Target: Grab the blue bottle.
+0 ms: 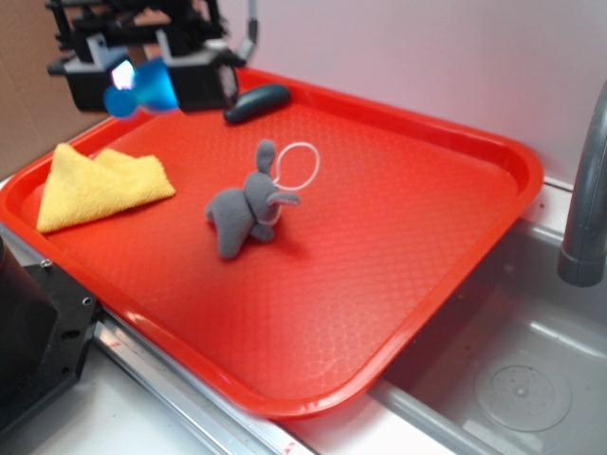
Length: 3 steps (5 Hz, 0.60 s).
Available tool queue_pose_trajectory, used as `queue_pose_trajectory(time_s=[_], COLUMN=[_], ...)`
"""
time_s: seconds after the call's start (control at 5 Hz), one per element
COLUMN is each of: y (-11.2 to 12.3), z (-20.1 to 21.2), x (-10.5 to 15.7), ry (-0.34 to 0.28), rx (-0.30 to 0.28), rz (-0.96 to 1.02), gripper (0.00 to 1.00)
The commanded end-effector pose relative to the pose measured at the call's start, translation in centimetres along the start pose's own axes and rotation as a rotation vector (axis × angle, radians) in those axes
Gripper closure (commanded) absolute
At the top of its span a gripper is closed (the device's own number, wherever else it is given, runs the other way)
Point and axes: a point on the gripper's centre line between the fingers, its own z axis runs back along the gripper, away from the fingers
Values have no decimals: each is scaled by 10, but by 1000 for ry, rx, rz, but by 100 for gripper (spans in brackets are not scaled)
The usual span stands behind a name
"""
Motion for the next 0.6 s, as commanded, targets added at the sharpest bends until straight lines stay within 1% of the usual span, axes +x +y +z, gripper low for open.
queue_pose_trajectory(time_s=[0.0,0.2,0.4], y=[13,18,20], z=[31,31,21], x=[45,51,50], ry=[-63,-100,-137], rx=[13,19,23], rz=[-212,-223,-220], gripper=[100,100,100])
